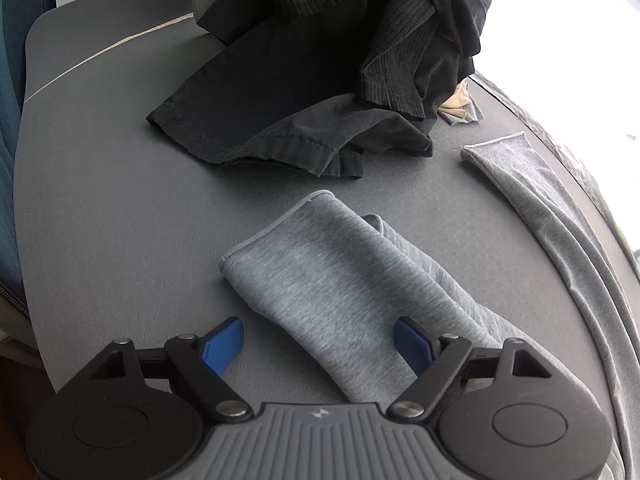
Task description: Fold clothes
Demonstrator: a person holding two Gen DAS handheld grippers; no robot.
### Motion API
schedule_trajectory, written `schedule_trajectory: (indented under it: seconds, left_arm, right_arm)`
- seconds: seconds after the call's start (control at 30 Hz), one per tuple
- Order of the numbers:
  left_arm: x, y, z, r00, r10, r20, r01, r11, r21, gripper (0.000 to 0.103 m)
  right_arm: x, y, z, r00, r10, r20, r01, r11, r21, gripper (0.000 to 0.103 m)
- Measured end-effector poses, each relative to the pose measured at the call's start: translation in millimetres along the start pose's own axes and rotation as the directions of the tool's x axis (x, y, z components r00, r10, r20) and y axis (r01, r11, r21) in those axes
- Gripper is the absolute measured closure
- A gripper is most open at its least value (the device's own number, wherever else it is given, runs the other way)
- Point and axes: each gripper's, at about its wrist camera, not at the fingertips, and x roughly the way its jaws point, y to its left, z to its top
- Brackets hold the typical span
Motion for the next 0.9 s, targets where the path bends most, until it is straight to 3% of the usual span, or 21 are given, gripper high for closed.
schedule_trajectory:
  seconds: [0.13,0.23,0.33,0.4,0.43,0.47,0.67,0.77,0.9]
  left_arm:
    - [0.6,-12.2,-7.8,0.996,0.077,0.053,-0.080,0.995,0.065,0.035]
    - [0.6,-15.6,-10.3,0.989,0.119,0.084,-0.124,0.991,0.057,0.048]
    - [1.0,-16.7,-9.5,0.984,0.142,0.107,-0.144,0.990,0.011,0.068]
    - [1.9,-18.4,-7.1,0.981,0.156,0.118,-0.154,0.988,-0.026,0.093]
    - [3.0,-19.2,-5.2,0.982,0.149,0.115,-0.145,0.988,-0.045,0.101]
    - [4.1,-20.1,-3.3,0.983,0.144,0.112,-0.138,0.988,-0.064,0.101]
    - [-3.6,-41.3,20.1,0.977,0.155,0.148,-0.140,0.984,-0.107,0.102]
    - [-23.7,-60.7,47.8,0.970,0.091,0.225,-0.070,0.993,-0.099,0.102]
    - [-62.8,-93.3,86.5,0.943,-0.045,0.328,0.075,0.994,-0.081,0.102]
  right_arm:
    - [8.7,-9.0,20.1,0.999,-0.039,0.017,0.039,0.999,0.010,0.044]
    - [19.1,-9.8,31.8,0.999,-0.051,0.012,0.051,0.999,-0.008,0.044]
    - [33.1,-3.6,37.9,0.999,-0.052,-0.011,0.051,0.998,-0.044,0.047]
    - [41.5,5.8,40.1,0.996,-0.088,-0.019,0.086,0.993,-0.082,0.050]
    - [43.6,12.3,41.6,0.995,-0.096,-0.012,0.094,0.989,-0.114,0.065]
    - [46.9,17.3,44.0,0.996,-0.090,-0.019,0.087,0.987,-0.138,0.098]
    - [42.7,49.3,68.1,0.998,-0.033,0.051,0.041,0.988,-0.148,0.101]
    - [23.1,75.7,89.3,0.991,0.056,0.123,-0.036,0.987,-0.158,0.101]
    - [-20.9,107.1,122.4,0.950,0.229,0.214,-0.205,0.970,-0.130,0.101]
